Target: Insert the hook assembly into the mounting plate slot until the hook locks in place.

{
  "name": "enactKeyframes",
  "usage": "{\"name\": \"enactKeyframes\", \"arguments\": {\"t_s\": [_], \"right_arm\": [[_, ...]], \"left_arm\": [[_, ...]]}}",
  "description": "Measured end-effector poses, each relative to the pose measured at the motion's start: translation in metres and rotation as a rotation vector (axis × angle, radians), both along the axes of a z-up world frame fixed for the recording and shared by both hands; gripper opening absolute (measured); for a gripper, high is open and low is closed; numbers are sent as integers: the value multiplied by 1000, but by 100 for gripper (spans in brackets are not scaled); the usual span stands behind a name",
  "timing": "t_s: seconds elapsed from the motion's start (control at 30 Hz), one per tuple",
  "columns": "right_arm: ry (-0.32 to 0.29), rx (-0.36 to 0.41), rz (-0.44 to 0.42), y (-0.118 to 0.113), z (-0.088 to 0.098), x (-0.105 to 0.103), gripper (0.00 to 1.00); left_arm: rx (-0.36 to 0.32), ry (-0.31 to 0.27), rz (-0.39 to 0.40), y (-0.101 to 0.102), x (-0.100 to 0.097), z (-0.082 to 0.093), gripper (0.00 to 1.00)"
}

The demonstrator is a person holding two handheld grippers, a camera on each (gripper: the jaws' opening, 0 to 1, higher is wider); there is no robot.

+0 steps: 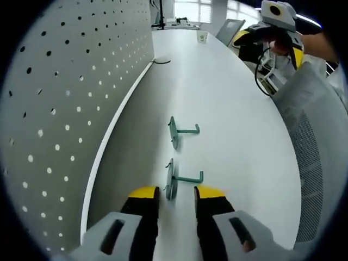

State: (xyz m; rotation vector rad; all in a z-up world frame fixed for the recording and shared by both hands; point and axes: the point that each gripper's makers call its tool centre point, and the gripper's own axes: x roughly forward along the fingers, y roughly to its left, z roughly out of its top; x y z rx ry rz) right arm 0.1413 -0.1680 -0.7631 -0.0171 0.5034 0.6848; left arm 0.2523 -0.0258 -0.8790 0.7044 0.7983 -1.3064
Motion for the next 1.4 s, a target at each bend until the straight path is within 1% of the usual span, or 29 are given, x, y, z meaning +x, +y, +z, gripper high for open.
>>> {"name": "enactKeyframes", "arguments": {"t_s": [0.17,0.27,0.63,1.07,1.4], "right_arm": [[0,1,-2,0,1,-1,67],[1,4,-6,-1,0,-1,67],[3,2,-6,-2,-1,-1,66],[-2,3,-14,-3,1,-1,65],[-5,6,-14,-3,2,-1,65]], "left_arm": [[-8,-4,32,0,4,0,20],[-9,-9,34,0,4,0,19],[8,-18,81,0,11,0,10],[25,-49,52,0,11,-1,4],[23,-46,53,0,11,0,3]]}}
